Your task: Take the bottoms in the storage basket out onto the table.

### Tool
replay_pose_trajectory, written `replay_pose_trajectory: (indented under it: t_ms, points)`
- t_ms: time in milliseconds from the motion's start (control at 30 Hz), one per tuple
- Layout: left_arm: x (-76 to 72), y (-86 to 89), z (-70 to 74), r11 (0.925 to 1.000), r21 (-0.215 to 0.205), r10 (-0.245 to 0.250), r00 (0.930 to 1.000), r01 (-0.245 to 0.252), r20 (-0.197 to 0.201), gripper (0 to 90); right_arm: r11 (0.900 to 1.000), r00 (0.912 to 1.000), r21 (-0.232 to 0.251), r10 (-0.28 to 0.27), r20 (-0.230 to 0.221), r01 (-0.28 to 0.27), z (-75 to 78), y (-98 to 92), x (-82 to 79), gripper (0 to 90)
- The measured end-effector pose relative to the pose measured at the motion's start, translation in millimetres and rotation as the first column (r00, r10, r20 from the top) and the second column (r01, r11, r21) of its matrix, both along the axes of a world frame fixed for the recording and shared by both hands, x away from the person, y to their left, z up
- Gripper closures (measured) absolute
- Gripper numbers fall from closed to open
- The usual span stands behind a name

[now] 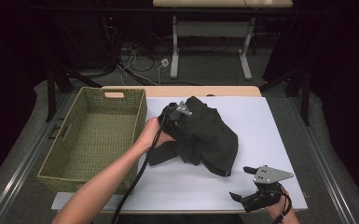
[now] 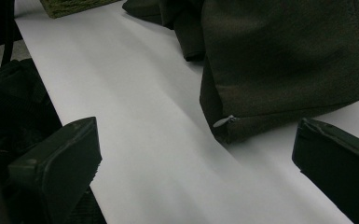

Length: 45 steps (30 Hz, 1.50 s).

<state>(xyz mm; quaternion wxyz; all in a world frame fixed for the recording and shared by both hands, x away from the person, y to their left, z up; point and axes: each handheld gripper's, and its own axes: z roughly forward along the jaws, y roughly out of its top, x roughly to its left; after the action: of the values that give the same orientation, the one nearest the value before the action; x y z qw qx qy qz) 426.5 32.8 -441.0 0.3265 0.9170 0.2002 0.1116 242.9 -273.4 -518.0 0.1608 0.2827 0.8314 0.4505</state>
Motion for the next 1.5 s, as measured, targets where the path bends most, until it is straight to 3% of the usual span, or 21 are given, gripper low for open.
replay_pose_trajectory:
  t_ms: [267, 400, 700, 800, 1000, 1500]
  points:
    - [-10.4, 22.3, 9.6, 0.9996, -0.025, 0.014, 0.9999, -0.014, -0.007, 0.0, 1.000, 1.0000, -0.008, -0.006, 0.001, 0.006, -0.4, 0.7, 0.0, 0.8]
    - [-17.3, 33.1, 13.2, 0.9982, -0.058, 0.011, 0.9999, -0.011, 0.006, 0.0, 1.000, 1.0000, -0.009, -0.006, 0.001, 0.006, -0.4, 0.9, -0.9, 0.8]
    - [-28.3, 51.5, 16.9, 0.9976, -0.069, -0.010, 0.9997, 0.009, -0.024, 0.0, 1.000, 1.0000, -0.009, -0.002, -0.001, 0.002, -0.4, 0.9, -1.1, 0.8]
    - [-32.7, 56.6, 14.5, 0.9957, -0.093, -0.013, 0.9995, 0.010, -0.029, 0.0, 1.000, 1.0000, -0.012, -0.004, 0.001, 0.004, -0.3, 1.1, -1.2, 0.8]
    - [-42.7, 68.3, 12.0, 0.9970, -0.076, -0.015, 0.9997, 0.014, -0.017, 0.1, 1.000, 1.0000, -0.016, 0.000, -0.003, 0.000, 0.0, 1.1, -1.2, 0.8]
    - [-55.9, 105.6, 7.7, 0.9949, -0.085, 0.050, 0.9980, -0.053, -0.037, 0.1, 1.000, 1.0000, -0.015, -0.002, -0.002, 0.002, -0.9, 1.5, -0.4, 0.8]
